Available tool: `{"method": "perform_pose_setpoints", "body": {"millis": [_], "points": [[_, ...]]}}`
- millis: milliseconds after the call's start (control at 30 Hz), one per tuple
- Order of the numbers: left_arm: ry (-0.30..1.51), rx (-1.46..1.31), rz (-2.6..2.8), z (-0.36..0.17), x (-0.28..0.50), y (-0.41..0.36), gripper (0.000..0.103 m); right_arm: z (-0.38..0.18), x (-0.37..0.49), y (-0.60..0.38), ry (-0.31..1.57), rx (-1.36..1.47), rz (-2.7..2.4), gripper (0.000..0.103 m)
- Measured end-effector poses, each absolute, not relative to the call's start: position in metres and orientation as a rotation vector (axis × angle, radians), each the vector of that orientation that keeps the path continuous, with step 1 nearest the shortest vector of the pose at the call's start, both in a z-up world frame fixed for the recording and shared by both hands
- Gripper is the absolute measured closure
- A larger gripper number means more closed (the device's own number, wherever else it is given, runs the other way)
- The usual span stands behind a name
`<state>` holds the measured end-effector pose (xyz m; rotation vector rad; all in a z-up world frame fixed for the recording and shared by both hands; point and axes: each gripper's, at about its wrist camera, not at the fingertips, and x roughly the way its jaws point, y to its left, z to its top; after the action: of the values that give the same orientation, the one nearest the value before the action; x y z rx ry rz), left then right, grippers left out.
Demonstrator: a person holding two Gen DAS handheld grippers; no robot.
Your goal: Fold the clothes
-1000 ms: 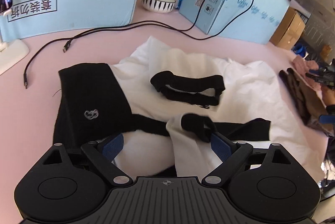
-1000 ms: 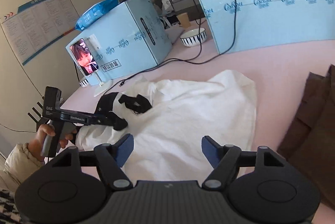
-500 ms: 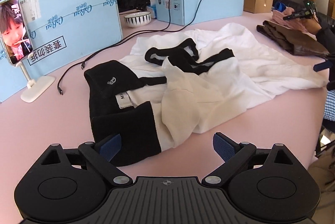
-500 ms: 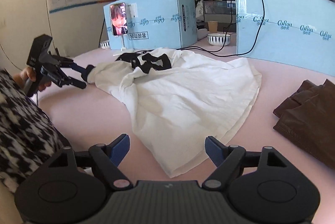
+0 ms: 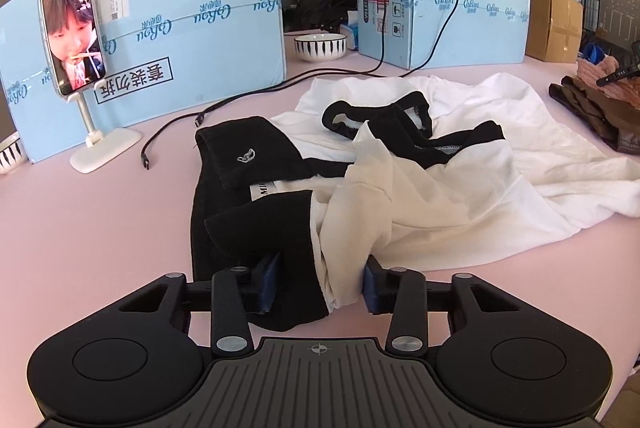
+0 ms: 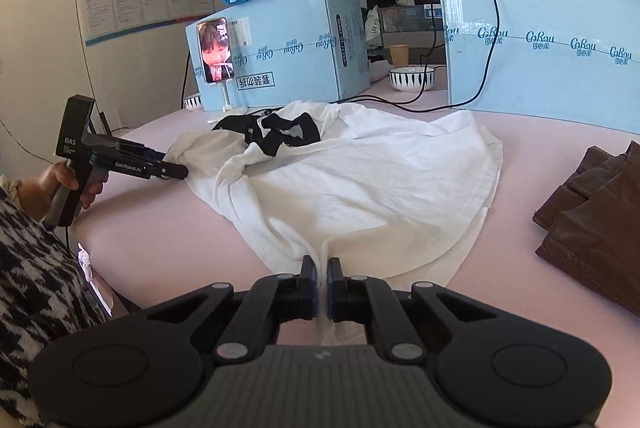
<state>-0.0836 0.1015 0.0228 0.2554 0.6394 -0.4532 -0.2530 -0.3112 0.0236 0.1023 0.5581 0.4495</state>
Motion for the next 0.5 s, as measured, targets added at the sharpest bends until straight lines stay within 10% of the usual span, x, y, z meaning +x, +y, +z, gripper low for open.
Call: {"method": "perform_pose_setpoints", "body": {"millis": [500], "points": [[0.725,0.141,-0.523,0.044,-0.136,0.127,0.086,0.036,-0.28,-0.346,0.515,0.217,0.437,0.098]]}}
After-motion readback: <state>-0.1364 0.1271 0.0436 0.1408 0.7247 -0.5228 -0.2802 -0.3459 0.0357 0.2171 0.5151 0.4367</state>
